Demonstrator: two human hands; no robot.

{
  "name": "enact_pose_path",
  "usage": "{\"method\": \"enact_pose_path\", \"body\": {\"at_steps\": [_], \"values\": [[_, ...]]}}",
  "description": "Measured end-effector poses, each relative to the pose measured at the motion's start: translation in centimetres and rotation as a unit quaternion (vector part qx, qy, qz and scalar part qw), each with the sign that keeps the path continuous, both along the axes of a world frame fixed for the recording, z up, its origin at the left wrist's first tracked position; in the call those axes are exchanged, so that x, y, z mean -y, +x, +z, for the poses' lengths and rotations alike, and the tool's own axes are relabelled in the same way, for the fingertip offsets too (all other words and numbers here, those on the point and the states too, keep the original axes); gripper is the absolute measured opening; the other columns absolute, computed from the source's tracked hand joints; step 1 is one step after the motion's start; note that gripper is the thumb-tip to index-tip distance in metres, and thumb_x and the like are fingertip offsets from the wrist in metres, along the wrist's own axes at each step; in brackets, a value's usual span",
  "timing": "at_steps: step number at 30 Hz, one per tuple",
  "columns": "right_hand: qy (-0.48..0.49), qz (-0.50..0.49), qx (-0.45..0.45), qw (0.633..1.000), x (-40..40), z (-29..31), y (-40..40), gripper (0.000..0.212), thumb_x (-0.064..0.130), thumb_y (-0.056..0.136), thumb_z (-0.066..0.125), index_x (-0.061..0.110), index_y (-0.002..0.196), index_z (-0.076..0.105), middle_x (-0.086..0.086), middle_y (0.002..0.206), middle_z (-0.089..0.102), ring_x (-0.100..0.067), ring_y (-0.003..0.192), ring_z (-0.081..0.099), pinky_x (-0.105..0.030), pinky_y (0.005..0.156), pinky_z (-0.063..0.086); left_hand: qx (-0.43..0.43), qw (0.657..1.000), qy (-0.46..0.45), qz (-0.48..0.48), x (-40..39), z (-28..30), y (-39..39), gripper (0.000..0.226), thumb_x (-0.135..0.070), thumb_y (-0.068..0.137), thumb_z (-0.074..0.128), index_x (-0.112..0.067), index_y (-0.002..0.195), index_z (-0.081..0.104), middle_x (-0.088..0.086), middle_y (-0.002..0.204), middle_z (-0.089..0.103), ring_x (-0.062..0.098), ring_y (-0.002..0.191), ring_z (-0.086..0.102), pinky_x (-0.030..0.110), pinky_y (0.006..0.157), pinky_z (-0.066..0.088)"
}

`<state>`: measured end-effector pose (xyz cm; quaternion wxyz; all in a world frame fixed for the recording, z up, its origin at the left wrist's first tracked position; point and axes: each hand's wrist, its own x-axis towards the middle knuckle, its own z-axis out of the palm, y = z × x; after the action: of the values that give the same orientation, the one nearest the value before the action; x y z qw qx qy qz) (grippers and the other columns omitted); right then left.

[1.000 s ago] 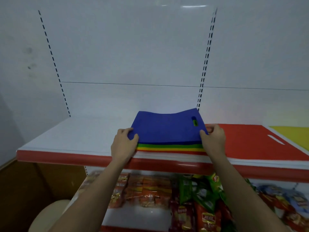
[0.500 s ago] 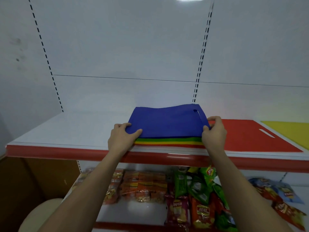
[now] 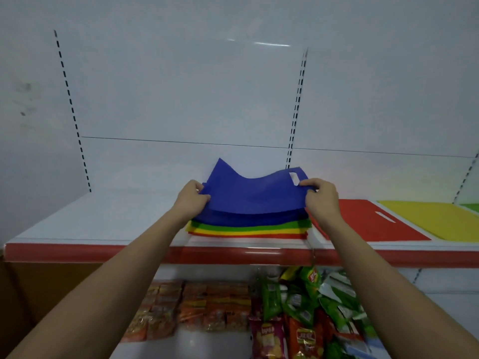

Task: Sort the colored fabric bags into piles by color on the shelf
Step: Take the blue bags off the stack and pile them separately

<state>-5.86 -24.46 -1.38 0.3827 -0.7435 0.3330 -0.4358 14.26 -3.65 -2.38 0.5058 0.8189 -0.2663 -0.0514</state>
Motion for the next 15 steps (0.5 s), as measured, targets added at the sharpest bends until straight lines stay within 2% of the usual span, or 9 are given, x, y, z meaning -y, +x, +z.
{"method": "enact_pose_path", "body": {"at_steps": [3, 6, 9, 11, 13, 15], "values": [[0.014, 0.018, -0.002, 1.0, -0.9, 1.2, -1.8, 0.051, -0.018, 0.081, 0.032, 0.008, 0.109, 0.066, -0.01, 0.108, 0.059, -0.02, 0.069, 0.054, -0.025, 0.049, 0.044, -0.15, 0.976, -0.123, -0.095, -1.1, 0.6, -0.2, 0.041, 0.005, 0.095, 0.052, -0.012, 0.131, 0.042, 0.018, 0.12, 0.061, 0.023, 0.083, 0.066, 0.032, 0.063, 0.058], [0.03, 0.006, -0.01, 0.999, -1.8, 1.6, -3.8, 0.053, -0.019, 0.081, 0.031, 0.002, 0.118, 0.063, -0.012, 0.112, 0.057, -0.023, 0.07, 0.058, -0.037, 0.056, 0.053, -0.165, 0.962, -0.134, -0.173, -1.2, 0.6, -0.8, 0.066, 0.011, 0.094, 0.047, -0.029, 0.145, 0.034, 0.007, 0.126, 0.059, 0.028, 0.103, 0.066, 0.041, 0.08, 0.058], [0.028, -0.028, -0.024, 0.999, -2.5, 1.1, -6.3, 0.05, -0.014, 0.084, 0.035, 0.0, 0.124, 0.062, -0.012, 0.12, 0.056, -0.03, 0.086, 0.061, -0.046, 0.071, 0.058, -0.122, 0.967, -0.102, -0.2, -0.3, 0.0, -1.9, 0.062, 0.01, 0.092, 0.046, -0.025, 0.143, 0.048, 0.001, 0.142, 0.045, 0.02, 0.112, 0.057, 0.038, 0.094, 0.053], [0.015, -0.051, -0.042, 0.998, -3.1, 0.7, -8.3, 0.038, -0.006, 0.09, 0.048, 0.001, 0.126, 0.061, -0.01, 0.121, 0.056, -0.027, 0.098, 0.059, -0.04, 0.078, 0.054, -0.104, 0.969, -0.071, -0.212, 0.7, -0.3, -3.1, 0.052, 0.004, 0.094, 0.049, -0.021, 0.139, 0.054, 0.001, 0.145, 0.042, 0.019, 0.113, 0.053, 0.032, 0.093, 0.051], [0.011, -0.068, -0.05, 0.996, -3.6, 0.4, -10.6, 0.034, 0.0, 0.092, 0.057, 0.003, 0.125, 0.061, -0.007, 0.117, 0.056, -0.023, 0.099, 0.058, -0.034, 0.08, 0.051, -0.092, 0.967, -0.061, -0.229, 1.6, -0.4, -4.5, 0.046, -0.002, 0.096, 0.055, -0.017, 0.139, 0.054, 0.0, 0.138, 0.045, 0.019, 0.11, 0.054, 0.028, 0.089, 0.05], [0.021, -0.089, -0.053, 0.994, -4.1, 0.3, -13.0, 0.033, 0.0, 0.093, 0.057, 0.005, 0.125, 0.061, -0.005, 0.115, 0.056, -0.022, 0.097, 0.058, -0.031, 0.079, 0.049, -0.079, 0.964, -0.057, -0.249, 2.6, -0.5, -6.1, 0.049, -0.003, 0.093, 0.062, -0.013, 0.141, 0.053, 0.001, 0.134, 0.047, 0.018, 0.108, 0.055, 0.028, 0.09, 0.049]]}}
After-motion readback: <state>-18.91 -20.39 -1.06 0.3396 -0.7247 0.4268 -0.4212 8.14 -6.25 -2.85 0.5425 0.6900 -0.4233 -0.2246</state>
